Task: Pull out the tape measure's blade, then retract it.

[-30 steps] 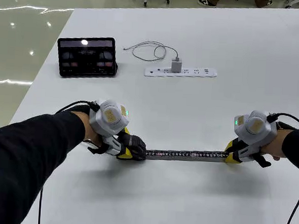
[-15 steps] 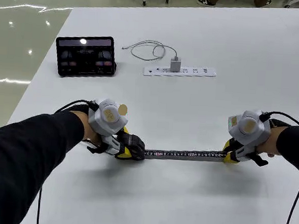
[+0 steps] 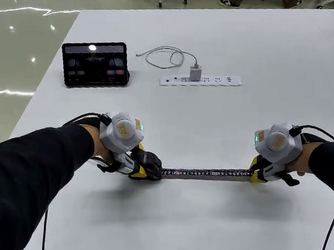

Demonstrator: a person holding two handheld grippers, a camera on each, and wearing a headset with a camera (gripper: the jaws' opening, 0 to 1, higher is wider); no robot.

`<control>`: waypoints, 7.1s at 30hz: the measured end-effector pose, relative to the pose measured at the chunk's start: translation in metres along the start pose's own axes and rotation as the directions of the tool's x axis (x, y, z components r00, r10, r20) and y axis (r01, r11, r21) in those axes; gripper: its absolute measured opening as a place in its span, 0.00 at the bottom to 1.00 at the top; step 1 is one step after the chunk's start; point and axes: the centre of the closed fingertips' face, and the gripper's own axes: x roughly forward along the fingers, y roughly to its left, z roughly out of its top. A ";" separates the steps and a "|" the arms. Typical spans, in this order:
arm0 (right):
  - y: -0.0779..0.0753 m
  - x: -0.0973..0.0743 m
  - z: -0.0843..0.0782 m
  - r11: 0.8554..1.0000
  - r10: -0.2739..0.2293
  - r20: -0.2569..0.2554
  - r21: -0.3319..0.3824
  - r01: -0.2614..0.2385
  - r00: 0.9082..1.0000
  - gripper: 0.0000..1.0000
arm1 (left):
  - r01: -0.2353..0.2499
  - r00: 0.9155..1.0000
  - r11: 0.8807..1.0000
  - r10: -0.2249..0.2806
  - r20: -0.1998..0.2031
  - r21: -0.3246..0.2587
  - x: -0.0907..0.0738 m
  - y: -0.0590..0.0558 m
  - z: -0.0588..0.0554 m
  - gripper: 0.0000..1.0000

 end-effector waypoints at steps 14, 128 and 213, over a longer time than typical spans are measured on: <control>0.000 0.001 0.001 0.998 -0.009 -0.015 -0.068 0.008 1.000 0.13 | 0.010 1.000 1.000 -0.010 -0.026 0.029 -0.001 -0.001 0.000 0.32; 0.074 -0.081 -0.015 0.780 -0.486 0.338 0.584 0.225 0.806 1.00 | -0.274 0.790 0.677 0.563 0.241 -0.683 -0.127 -0.046 -0.083 1.00; 0.078 -0.115 -0.045 0.771 -0.500 0.292 0.580 0.265 0.815 1.00 | -0.250 0.808 0.706 0.529 0.259 -0.663 -0.110 -0.055 -0.053 1.00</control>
